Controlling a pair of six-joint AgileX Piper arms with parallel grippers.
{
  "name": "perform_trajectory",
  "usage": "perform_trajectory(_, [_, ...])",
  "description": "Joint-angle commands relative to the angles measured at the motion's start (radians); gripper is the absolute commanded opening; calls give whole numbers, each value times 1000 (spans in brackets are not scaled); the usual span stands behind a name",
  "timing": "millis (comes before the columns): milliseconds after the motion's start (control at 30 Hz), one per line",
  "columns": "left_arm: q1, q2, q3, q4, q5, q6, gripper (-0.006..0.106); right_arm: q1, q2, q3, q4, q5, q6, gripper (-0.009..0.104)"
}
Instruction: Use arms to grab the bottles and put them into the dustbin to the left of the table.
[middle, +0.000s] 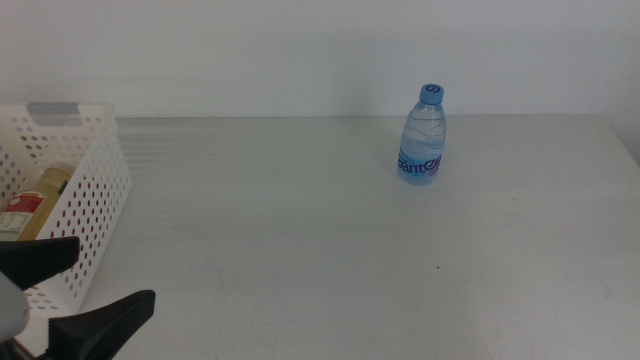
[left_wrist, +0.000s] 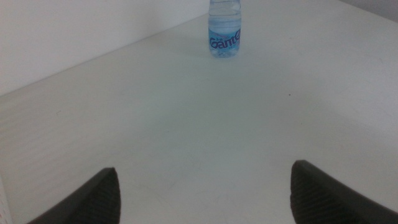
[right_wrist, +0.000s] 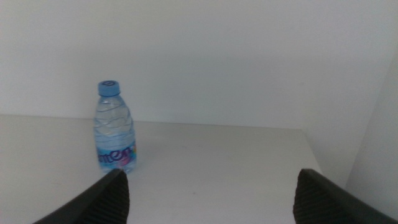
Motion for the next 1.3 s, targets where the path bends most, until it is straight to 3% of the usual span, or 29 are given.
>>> perform_trajectory(0, [-8,5,-28,-4,-74,-16,90,-9,112,-81,-41,-118,-7,87])
perform_trajectory(133, [-8,5,-28,-4,-74,-16,90,11,249,-105,-81,-235,90,87])
perform_trajectory(367, [-8,5,-28,-4,-74,-16,90,86,463,-99,-226,-432,261,87])
perform_trajectory(533, [-8,5,-28,-4,-74,-16,90,139,620,-66,-231,-586,256,87])
perform_trajectory(700, [-8,5,-28,-4,-74,-16,90,156,810,-23,-236,-865,256,87])
perform_trajectory(933, [-8,5,-28,-4,-74,-16,90,156,1063,-61,-318,-1133,177,87])
perform_trajectory(1267, [-8,5,-28,-4,-74,-16,90,156,1279,-290,-357,-1178,176,88])
